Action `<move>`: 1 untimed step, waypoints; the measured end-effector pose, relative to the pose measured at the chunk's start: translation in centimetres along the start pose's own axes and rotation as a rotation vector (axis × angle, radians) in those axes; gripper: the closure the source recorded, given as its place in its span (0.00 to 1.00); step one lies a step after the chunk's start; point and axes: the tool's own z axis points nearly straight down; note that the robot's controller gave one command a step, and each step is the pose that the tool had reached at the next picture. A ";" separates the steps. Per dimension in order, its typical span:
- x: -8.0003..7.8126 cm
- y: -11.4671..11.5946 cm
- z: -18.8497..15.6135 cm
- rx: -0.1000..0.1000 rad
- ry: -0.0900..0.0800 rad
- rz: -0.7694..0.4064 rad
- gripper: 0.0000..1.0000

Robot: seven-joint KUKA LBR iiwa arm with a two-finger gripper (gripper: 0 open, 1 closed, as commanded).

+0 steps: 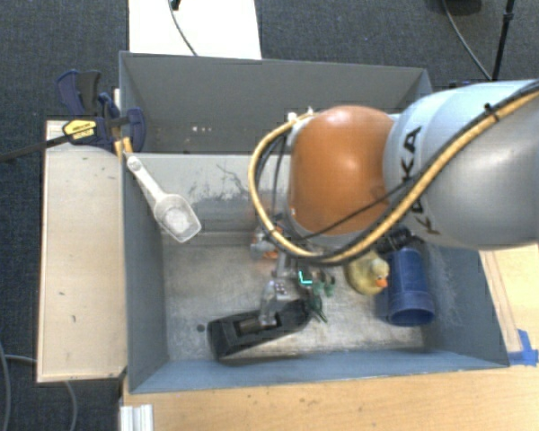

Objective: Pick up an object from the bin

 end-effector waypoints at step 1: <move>-0.2 -0.1 -0.4 -0.001 -0.008 0.005 0.00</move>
Offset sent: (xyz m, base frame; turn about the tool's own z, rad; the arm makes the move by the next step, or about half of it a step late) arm -0.0191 -0.0238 -0.1225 -0.1162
